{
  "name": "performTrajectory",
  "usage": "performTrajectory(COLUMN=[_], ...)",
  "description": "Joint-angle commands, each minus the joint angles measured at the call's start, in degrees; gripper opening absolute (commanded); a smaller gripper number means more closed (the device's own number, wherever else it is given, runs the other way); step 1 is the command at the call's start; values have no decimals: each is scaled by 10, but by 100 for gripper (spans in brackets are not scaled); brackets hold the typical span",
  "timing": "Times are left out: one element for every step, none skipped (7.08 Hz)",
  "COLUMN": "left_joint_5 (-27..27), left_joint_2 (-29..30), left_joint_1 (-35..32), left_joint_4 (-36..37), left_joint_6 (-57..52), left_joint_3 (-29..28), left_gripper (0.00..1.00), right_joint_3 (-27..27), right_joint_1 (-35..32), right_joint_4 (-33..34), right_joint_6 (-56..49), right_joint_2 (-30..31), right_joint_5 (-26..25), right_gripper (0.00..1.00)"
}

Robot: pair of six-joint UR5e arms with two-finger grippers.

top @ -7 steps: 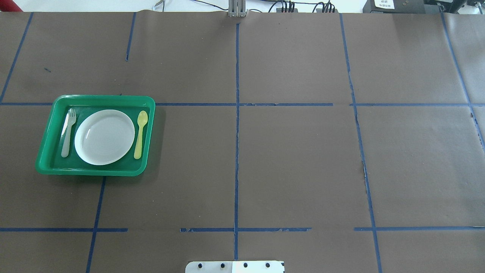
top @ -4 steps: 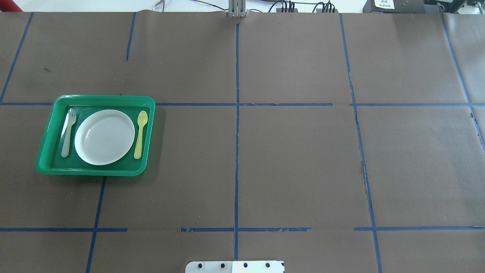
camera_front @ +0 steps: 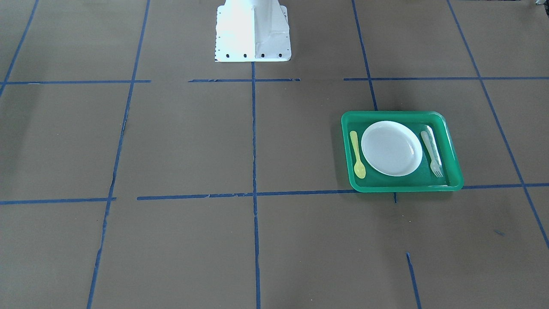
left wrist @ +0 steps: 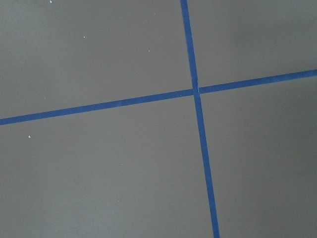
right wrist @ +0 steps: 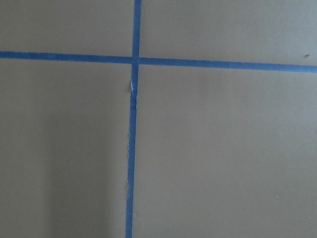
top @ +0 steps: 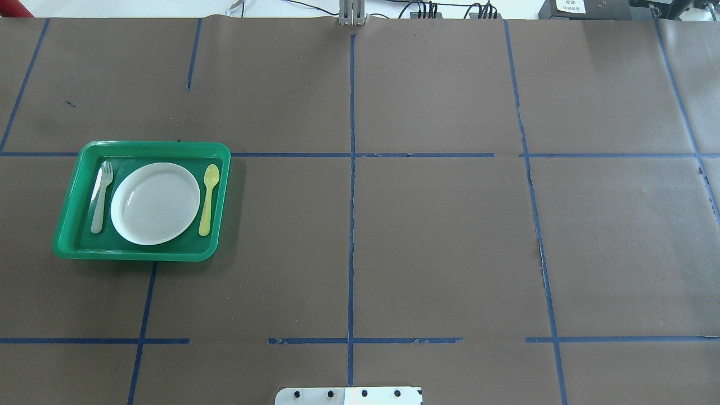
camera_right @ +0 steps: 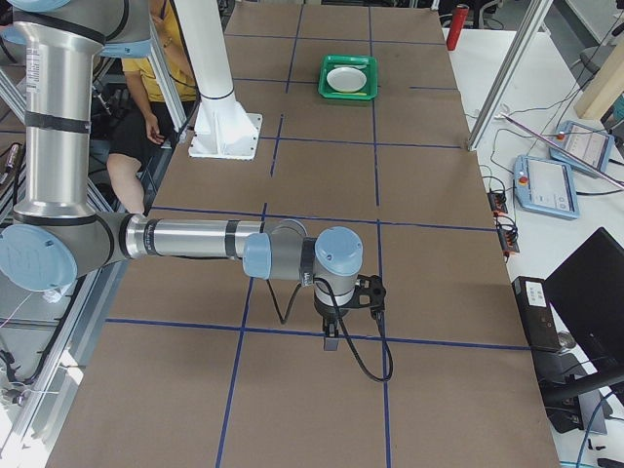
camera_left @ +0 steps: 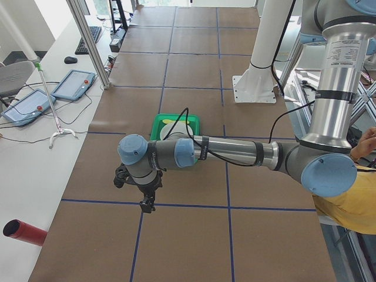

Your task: Place fork

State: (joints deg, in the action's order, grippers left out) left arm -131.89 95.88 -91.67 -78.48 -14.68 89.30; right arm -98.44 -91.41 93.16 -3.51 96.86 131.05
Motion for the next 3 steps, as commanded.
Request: performTrajectory(left_joint_5=[0, 1, 1], left_joint_2=[0, 0, 2], left_joint_1=[0, 0, 0], left_joint_4=[0, 0, 2], left_joint_6=[0, 0, 0], left_joint_3=[1, 0, 0], left_gripper=[100, 100, 100], right_joint_3=[0, 0, 0], right_joint_1=[0, 0, 0], right_joint_4=[0, 0, 0], right_joint_6=[0, 0, 0], right_joint_2=[0, 0, 0], right_joint_5=[0, 0, 0], right_gripper=[100, 100, 100])
